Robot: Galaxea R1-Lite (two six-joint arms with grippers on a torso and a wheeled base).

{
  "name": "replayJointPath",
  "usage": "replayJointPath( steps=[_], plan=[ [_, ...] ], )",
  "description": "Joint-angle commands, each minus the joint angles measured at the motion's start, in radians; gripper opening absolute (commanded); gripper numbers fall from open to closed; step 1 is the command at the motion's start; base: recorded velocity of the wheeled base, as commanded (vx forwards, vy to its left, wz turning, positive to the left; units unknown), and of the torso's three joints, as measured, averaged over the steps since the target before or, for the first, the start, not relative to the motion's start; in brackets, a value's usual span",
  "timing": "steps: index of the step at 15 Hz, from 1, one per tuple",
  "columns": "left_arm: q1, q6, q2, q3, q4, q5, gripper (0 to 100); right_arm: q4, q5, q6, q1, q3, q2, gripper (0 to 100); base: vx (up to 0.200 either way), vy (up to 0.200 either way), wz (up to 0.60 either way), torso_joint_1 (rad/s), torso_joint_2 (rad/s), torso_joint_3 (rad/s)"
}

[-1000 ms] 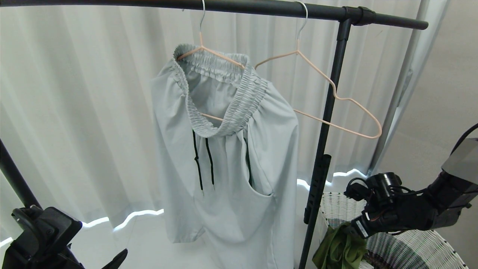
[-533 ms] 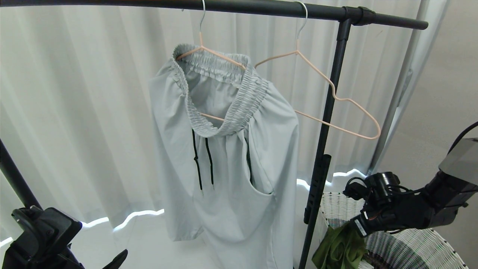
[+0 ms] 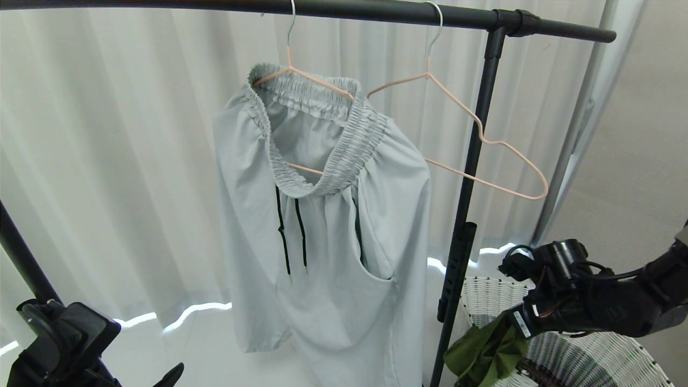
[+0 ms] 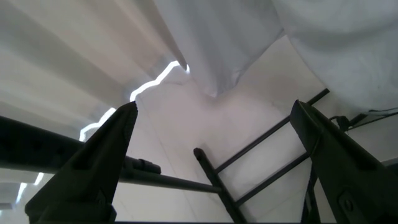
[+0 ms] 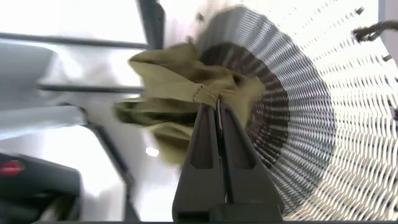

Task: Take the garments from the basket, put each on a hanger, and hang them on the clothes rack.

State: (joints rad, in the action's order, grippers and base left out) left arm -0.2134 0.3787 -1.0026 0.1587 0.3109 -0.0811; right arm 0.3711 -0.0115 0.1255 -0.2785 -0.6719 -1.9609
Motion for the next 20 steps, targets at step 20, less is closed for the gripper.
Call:
replayJointPath(
  steps=[20],
  plan=[
    [0.052,-0.011,-0.033,-0.01,0.001,0.0,100,-0.379,-0.068,-0.046,-0.143,0.063,0.554,0,-0.14,0.0,0.0,0.002,0.0,0.002]
  ],
)
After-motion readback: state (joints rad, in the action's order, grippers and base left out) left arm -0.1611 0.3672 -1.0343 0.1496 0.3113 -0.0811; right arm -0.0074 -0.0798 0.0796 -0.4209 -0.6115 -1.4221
